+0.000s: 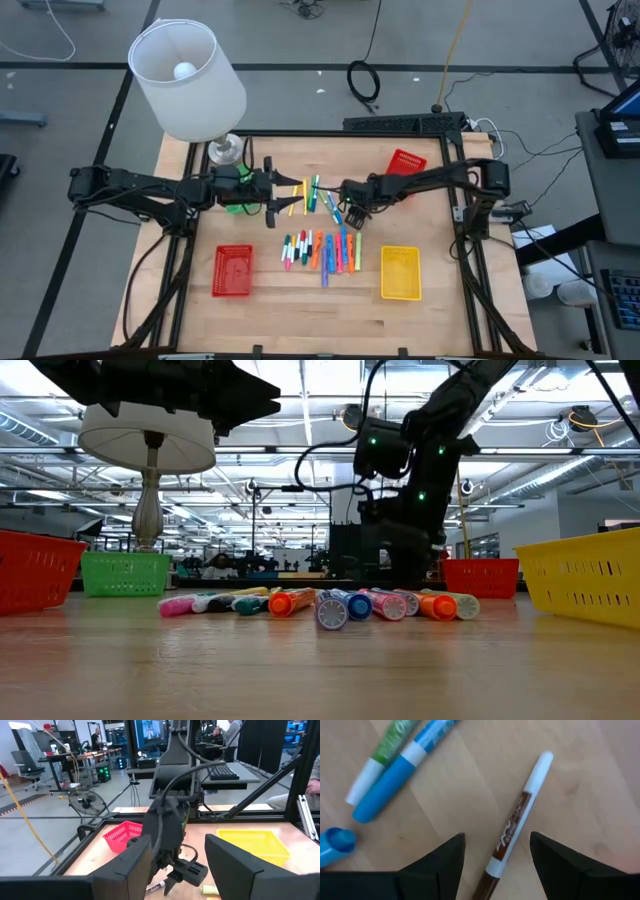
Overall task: Pick & Place Markers
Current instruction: Put the brown marker pen into the green basket
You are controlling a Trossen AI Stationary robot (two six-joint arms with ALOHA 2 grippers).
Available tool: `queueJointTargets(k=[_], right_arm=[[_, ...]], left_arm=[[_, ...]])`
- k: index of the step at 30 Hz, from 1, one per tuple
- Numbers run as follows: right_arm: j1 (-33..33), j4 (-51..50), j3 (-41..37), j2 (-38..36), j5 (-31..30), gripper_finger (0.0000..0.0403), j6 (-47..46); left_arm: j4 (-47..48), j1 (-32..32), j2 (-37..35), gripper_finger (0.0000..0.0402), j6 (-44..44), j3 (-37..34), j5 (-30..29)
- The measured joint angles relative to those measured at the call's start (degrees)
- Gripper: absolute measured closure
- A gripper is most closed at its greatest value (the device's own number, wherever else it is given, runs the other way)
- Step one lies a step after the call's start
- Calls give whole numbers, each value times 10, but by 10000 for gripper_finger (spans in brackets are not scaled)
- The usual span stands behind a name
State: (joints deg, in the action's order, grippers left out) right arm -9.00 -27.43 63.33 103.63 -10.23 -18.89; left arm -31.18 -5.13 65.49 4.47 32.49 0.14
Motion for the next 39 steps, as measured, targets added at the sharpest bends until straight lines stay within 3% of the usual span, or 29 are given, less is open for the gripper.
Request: queueJointTargets(k=[8,15,39], right_arm=[[-14,19,-11,4,5,188,1],[-25,24,-25,3,54,206,0],[-27,19,-32,5,59,387,31]], left_arm=[[2,0,0,211,-1,0,0],[2,0,0,211,-3,0,0],[2,0,0,210,-5,1,0]])
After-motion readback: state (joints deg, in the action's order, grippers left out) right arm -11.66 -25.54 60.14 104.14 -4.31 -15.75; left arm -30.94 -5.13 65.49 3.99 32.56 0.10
